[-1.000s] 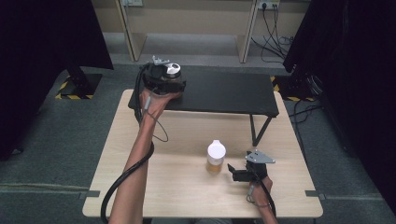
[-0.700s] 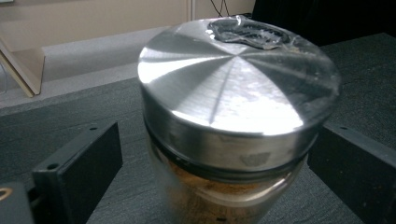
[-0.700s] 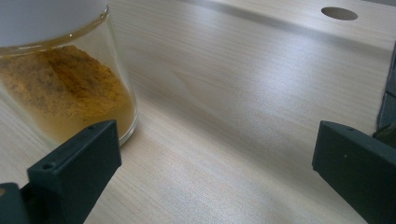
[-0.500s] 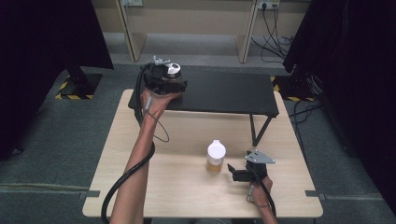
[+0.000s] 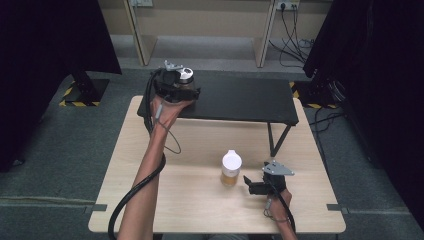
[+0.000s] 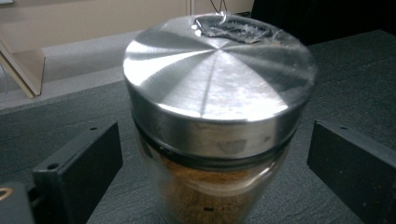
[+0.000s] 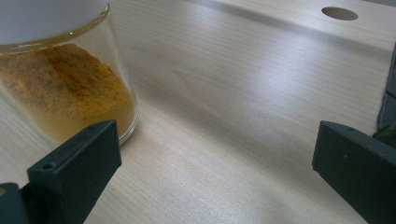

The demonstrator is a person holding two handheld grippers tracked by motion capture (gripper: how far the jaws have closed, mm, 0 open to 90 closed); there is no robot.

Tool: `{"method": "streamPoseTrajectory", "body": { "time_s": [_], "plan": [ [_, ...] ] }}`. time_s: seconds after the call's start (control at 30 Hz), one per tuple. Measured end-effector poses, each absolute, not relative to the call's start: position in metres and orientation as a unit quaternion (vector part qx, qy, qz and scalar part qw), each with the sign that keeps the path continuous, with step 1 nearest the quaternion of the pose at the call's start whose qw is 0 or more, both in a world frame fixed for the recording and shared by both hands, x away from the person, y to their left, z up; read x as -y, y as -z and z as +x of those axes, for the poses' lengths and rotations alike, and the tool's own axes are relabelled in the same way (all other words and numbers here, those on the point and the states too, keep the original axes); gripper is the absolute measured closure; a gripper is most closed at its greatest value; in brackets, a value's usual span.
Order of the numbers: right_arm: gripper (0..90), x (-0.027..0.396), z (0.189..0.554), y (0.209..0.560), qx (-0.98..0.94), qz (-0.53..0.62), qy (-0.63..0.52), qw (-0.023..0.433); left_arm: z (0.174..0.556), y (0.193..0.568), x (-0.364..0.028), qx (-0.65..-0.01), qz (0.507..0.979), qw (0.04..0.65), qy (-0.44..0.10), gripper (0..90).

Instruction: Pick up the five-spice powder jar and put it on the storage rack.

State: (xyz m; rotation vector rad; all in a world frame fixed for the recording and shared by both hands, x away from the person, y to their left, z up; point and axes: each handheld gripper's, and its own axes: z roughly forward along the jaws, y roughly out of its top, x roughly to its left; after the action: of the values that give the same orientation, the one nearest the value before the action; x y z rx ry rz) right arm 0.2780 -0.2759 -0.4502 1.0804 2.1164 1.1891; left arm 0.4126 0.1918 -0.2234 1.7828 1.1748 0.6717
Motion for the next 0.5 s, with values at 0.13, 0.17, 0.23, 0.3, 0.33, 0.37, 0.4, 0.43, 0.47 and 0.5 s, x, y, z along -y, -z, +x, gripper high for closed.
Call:
{"method": "streamPoseTrajectory", "body": {
  "time_s": [0.13,0.17,0.23,0.3,0.33,0.37,0.4,0.43,0.47,0.5],
  "plan": [
    [1.1,0.276,0.278,0.45,-0.773,0.395,-0.434,0.239,0.409,0.223,-0.193,-0.468,0.721,0.432,-0.272,1.9],
    [1.1,0.276,0.278,0.45,-0.774,0.395,-0.434,0.239,0.407,0.223,-0.194,-0.466,0.722,0.433,-0.272,1.9],
    [1.1,0.276,0.278,0.45,-0.774,0.394,-0.434,0.24,0.405,0.223,-0.194,-0.461,0.726,0.432,-0.273,1.9],
    [1.1,0.276,0.278,0.45,-0.774,0.394,-0.434,0.239,0.402,0.224,-0.196,-0.456,0.729,0.433,-0.272,1.8],
    [1.1,0.276,0.279,0.45,-0.774,0.394,-0.434,0.239,0.4,0.225,-0.198,-0.455,0.727,0.438,-0.27,1.7],
    [1.1,0.276,0.279,0.45,-0.775,0.394,-0.434,0.238,0.398,0.226,-0.2,-0.45,0.729,0.441,-0.268,1.4],
    [1.1,0.276,0.279,0.45,-0.774,0.394,-0.434,0.238,0.396,0.226,-0.201,-0.444,0.732,0.44,-0.269,1.4],
    [1.1,0.276,0.279,0.45,-0.774,0.394,-0.434,0.239,0.395,0.225,-0.201,-0.439,0.737,0.437,-0.27,1.3],
    [1.1,0.276,0.279,0.45,-0.774,0.394,-0.434,0.239,0.393,0.225,-0.203,-0.436,0.738,0.439,-0.268,1.0],
    [1.1,0.276,0.279,0.45,-0.775,0.394,-0.433,0.238,0.39,0.226,-0.206,-0.434,0.737,0.444,-0.265,0.9]
  ]
}}
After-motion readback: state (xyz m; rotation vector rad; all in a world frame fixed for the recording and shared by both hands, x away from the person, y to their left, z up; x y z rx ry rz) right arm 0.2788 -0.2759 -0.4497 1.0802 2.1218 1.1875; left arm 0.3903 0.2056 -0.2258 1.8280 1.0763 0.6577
